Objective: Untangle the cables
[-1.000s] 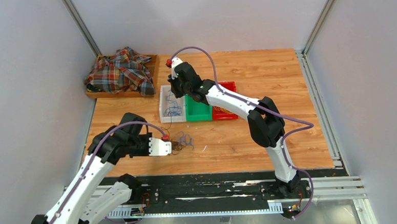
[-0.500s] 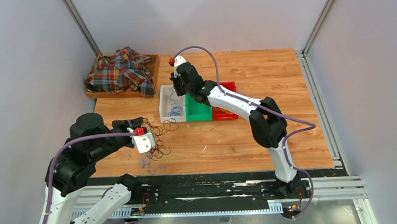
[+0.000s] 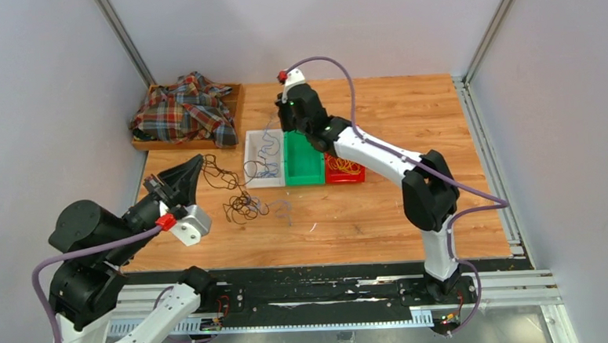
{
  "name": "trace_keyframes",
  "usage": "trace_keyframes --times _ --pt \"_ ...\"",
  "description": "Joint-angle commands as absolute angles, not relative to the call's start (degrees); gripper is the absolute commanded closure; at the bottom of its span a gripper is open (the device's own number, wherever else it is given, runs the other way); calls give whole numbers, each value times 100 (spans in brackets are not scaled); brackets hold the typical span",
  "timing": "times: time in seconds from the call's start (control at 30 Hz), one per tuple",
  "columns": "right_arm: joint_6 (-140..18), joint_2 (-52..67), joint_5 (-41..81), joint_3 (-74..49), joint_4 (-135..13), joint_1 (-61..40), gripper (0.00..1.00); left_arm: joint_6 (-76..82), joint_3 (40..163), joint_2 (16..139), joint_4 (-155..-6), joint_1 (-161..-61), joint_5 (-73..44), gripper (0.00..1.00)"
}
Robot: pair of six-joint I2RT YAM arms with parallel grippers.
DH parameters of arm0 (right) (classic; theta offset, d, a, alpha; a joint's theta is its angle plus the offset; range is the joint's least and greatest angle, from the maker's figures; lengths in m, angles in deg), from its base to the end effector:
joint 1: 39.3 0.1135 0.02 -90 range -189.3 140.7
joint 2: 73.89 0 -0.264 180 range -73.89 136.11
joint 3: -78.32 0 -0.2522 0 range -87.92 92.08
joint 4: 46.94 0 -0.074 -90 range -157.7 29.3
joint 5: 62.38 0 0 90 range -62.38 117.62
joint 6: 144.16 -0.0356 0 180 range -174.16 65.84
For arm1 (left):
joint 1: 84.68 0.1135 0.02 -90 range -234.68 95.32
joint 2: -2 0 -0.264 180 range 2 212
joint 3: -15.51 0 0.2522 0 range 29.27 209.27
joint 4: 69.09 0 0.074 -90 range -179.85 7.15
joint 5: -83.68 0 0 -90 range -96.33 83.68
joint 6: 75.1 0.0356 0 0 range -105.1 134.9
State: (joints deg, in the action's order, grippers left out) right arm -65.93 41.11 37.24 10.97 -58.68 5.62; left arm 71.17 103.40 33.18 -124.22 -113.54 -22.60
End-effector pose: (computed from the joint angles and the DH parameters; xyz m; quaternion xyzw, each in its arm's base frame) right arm 0.3507 0.3413 0.3159 -0.1747 0.7678 0.2328 0.5708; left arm 0.0308 -0.0284 0.4640 0.5417 0.4397 0.0722 0.7128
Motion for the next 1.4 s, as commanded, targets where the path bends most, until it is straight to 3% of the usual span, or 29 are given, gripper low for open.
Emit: trace_keyframes --times 0.0,0.43,0.53,0.97,1.17,1.37 --pt "-7110 3386 3993 614 -5465 -122 99 6976 10546 3245 -11654 -11373 -2332 100" --pt "-7101 2690 4438 422 -5603 -1126 100 6999 10148 2799 -9812 -11375 -1818 100" --pt "-7310 2395 4001 137 -5301 -1461 99 7086 10169 2852 -9653 -11372 -1599 99" --pt "-6665 2397 3074 142 -5077 -301 99 7365 9841 2993 -9719 -11376 -1500 99" --pt "-6225 2958 3051 315 -5178 629 99 7538 10168 3244 -11746 -11372 -1905 100" --pt "-6086 3397 3140 203 -5209 1033 99 7800 9405 3000 -12697 -11370 -2226 100"
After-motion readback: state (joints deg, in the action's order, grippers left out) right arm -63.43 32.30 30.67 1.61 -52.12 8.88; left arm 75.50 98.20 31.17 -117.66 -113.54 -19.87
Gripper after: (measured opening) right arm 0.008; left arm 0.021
